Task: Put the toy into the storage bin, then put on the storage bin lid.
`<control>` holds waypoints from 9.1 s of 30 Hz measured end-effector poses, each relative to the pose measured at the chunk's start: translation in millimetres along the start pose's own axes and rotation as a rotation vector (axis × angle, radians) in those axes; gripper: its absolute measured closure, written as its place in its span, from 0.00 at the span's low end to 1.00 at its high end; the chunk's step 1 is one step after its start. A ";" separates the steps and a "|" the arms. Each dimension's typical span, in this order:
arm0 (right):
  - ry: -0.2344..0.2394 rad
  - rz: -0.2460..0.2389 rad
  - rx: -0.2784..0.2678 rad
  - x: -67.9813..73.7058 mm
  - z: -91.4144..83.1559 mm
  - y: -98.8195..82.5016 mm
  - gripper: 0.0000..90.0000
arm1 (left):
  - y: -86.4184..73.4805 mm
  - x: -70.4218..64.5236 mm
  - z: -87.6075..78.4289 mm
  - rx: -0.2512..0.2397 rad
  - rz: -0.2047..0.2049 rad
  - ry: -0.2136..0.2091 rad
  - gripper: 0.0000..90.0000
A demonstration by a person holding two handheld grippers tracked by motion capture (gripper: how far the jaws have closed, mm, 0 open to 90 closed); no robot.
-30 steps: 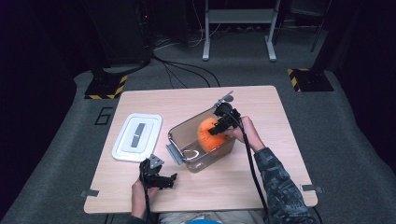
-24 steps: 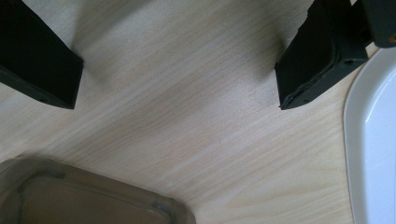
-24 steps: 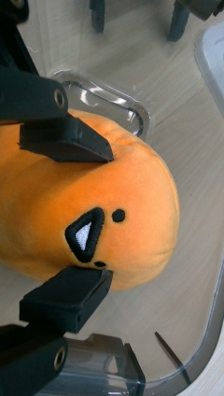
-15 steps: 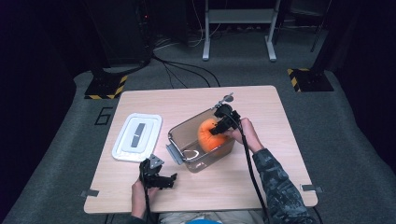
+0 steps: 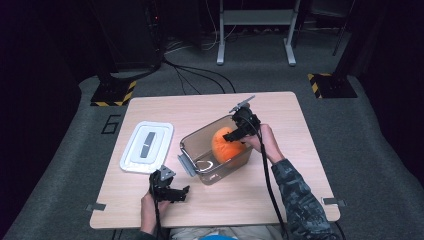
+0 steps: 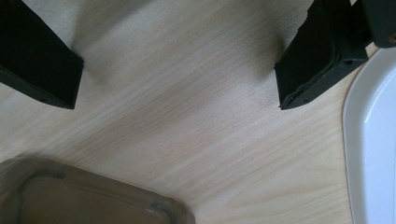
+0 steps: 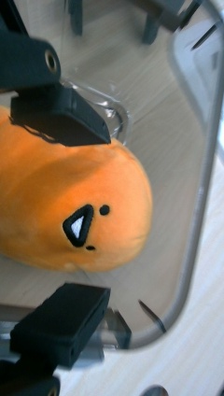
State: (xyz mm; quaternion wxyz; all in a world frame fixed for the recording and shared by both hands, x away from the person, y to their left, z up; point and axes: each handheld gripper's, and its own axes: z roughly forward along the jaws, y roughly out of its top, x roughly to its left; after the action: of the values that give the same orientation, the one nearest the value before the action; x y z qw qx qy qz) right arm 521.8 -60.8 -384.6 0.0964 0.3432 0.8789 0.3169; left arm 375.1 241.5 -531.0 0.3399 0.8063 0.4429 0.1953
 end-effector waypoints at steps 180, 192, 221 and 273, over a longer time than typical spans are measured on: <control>-0.223 0.181 -0.139 -29.1 11.0 -214.3 0.05 | 67.1 177.4 16.2 0.036 -0.219 0.170 0.74; -0.222 0.181 -0.137 -29.0 11.0 -214.2 0.05 | 92.3 162.7 -17.4 -0.007 -0.134 0.133 0.74; -0.222 0.180 -0.138 -29.1 11.1 -214.2 0.05 | 162.9 122.9 -82.4 -0.069 0.010 0.033 0.74; -0.223 0.179 -0.140 -29.6 11.0 -214.3 0.05 | 226.2 -0.3 -24.1 -0.017 0.294 -0.230 0.74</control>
State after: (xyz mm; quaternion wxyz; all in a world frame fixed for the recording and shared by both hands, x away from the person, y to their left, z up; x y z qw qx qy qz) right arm 432.0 -195.8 -528.2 0.1884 0.4458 0.8044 0.3447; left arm 491.6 165.0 -351.2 0.3629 0.8765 0.2768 0.1533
